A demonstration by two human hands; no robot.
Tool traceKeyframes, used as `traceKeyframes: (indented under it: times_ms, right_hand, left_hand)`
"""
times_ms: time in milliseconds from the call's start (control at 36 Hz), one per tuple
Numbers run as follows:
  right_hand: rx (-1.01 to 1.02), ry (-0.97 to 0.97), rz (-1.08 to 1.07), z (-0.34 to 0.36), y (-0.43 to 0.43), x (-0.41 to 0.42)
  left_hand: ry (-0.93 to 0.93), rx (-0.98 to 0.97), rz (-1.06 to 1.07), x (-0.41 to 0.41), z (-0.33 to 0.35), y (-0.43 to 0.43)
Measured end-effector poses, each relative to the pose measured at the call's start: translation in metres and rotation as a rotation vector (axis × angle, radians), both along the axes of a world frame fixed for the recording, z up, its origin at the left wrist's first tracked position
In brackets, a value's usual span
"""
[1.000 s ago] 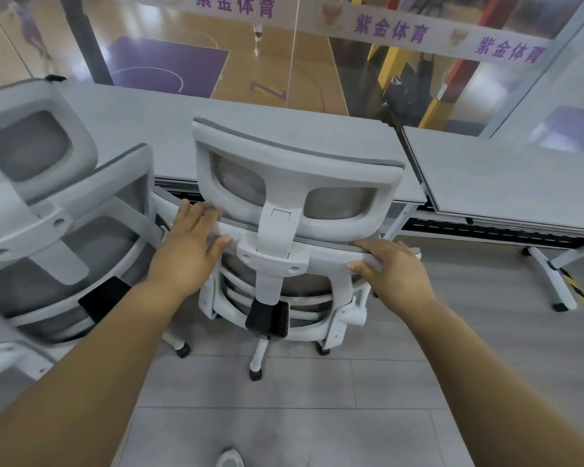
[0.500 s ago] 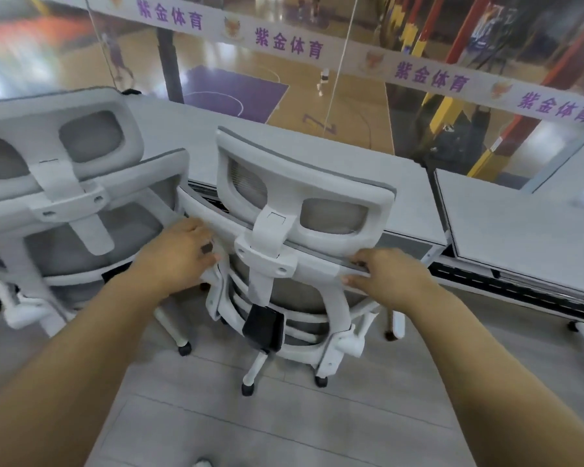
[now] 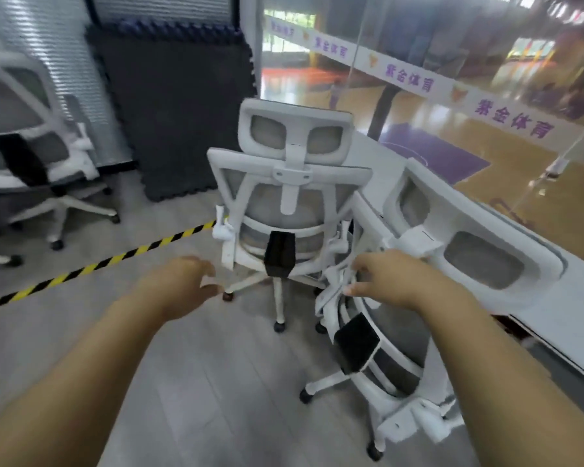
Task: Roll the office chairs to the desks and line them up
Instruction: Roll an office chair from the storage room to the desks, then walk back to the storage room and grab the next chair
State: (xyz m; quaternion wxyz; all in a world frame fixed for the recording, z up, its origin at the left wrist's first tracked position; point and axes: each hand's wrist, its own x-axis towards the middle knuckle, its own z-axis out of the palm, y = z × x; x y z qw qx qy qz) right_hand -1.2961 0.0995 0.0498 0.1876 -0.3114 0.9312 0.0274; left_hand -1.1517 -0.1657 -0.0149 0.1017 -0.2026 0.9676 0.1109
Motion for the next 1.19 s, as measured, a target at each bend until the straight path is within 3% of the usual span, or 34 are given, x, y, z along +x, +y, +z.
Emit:
traceKeyframes:
  times_ms: [278,722,1194]
  right_hand:
    - [0.057,-0.046,0.422,-0.012,-0.167,0.106]
    - [0.055,-0.094,0.865,-0.042,-0.386,0.381]
    - [0.142,-0.150,1.251,-0.051,-0.557,0.602]
  left_hand:
    - [-0.028,-0.018,0.409,0.201,0.001,-0.087]
    - [-0.080,-0.038,0.972,0.552,0.002,-0.164]
    - [-0.066,0.023,1.359,0.767,-0.013,-0.210]
